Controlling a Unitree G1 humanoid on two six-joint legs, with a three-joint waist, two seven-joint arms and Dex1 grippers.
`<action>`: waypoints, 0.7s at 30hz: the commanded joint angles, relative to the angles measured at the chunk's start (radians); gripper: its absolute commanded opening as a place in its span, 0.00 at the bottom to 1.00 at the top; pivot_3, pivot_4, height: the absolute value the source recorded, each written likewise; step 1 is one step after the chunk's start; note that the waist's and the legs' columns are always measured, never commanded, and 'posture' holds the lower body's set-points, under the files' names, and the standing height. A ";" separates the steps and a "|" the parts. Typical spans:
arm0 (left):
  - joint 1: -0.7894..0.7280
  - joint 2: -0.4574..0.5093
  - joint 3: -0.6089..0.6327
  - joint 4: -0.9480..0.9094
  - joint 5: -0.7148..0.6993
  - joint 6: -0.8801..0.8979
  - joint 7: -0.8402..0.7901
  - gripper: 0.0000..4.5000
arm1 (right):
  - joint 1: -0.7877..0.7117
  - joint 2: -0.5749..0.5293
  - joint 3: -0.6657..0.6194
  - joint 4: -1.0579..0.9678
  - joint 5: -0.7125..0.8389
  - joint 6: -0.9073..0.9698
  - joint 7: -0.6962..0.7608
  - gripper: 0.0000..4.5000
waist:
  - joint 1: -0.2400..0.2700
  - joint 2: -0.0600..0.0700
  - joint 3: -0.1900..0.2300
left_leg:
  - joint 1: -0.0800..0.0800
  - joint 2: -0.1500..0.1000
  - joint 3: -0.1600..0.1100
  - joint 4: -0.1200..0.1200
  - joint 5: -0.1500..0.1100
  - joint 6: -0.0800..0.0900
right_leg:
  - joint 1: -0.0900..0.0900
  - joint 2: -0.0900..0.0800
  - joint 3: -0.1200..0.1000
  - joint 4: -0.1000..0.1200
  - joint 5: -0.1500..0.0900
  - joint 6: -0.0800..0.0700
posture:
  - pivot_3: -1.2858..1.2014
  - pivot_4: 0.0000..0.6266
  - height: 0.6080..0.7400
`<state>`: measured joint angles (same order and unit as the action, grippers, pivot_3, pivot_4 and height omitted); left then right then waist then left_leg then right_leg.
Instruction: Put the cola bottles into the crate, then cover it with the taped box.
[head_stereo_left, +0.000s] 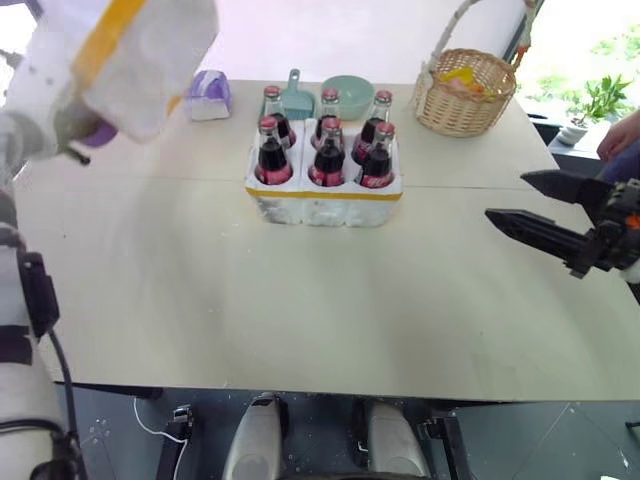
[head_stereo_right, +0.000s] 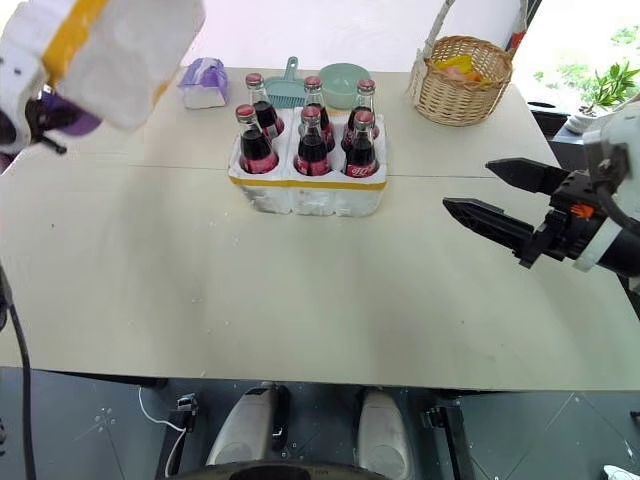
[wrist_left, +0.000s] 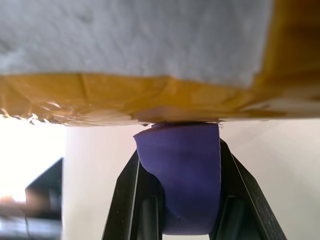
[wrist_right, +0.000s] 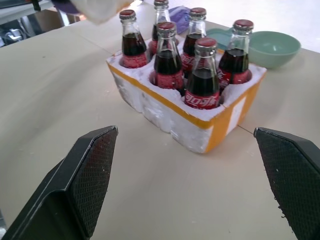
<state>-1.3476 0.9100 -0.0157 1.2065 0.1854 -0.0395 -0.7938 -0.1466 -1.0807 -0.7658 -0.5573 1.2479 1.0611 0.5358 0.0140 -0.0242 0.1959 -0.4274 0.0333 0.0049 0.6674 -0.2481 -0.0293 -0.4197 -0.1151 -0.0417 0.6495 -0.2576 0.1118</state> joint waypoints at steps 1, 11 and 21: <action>-0.025 -0.035 0.006 -0.168 -0.028 -0.126 0.002 0.16 | 0.015 0.004 -0.051 -0.019 0.005 -0.024 -0.012 1.00 | 0.000 0.000 0.000 | 0.000 0.000 0.000 0.000 0.000 0.000 | 0.000 0.000 0.000 0.000 0.000 0.000 | 0.52 0.24 1.00; 0.153 -0.095 -0.104 -0.561 0.119 -0.218 0.129 0.16 | 0.078 0.051 -0.081 -0.062 0.048 -0.034 -0.101 1.00 | -0.009 0.001 -0.001 | 0.002 0.000 0.001 -0.001 0.000 0.000 | 0.000 0.000 0.001 0.001 0.000 0.000 | 0.52 0.24 1.00; 0.244 -0.071 -0.214 -0.606 0.367 -0.447 0.403 0.16 | 0.108 0.051 -0.092 -0.061 0.092 -0.057 -0.159 1.00 | 0.000 0.001 -0.001 | 0.002 0.000 0.001 0.000 0.000 0.000 | 0.001 0.000 0.002 0.000 0.000 0.000 | 0.52 0.24 1.00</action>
<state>-1.0880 0.8203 -0.2282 0.6066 0.5188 -0.4411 -0.4525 -0.0392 -1.0311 -0.8257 -0.6066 1.3218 1.0288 0.3848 0.0141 -0.0234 0.1954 -0.4258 0.0332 0.0057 0.6675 -0.2480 -0.0293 -0.4187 -0.1148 -0.0400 0.6494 -0.2574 0.1121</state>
